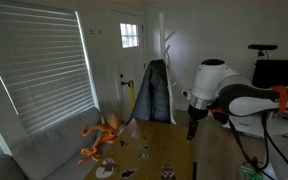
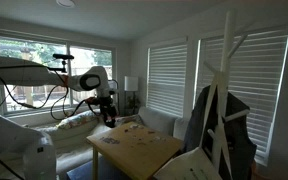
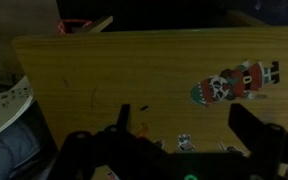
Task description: Pick up the white bag strap and hang it on the coat hanger right below it
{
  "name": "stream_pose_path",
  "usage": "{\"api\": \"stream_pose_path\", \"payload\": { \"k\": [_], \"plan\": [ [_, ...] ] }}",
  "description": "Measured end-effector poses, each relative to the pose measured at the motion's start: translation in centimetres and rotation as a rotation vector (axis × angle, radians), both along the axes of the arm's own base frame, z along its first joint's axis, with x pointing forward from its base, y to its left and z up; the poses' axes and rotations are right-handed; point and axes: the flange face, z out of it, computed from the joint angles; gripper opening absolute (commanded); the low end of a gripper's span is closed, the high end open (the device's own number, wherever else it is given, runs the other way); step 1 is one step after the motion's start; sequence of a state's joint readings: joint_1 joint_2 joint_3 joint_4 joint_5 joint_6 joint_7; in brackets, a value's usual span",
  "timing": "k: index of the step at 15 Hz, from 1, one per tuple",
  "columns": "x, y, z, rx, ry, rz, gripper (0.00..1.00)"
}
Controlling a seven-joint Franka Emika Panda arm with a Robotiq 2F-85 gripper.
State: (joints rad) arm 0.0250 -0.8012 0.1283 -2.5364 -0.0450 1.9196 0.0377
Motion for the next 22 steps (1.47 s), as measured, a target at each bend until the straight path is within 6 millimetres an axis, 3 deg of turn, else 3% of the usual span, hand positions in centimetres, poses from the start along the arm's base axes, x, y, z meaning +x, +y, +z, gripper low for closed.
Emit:
{"api": "stream_pose_path", "payload": {
  "k": [13,15,22],
  "plan": [
    [0.3,-0.7,0.2,0.004,-0.008,-0.027,1.00],
    [1.4,-3.0,1.4,-0.006,-0.054,-0.080,1.00],
    [7.3,-14.9,9.0,-0.152,-0.272,-0.264,1.00]
  ]
}}
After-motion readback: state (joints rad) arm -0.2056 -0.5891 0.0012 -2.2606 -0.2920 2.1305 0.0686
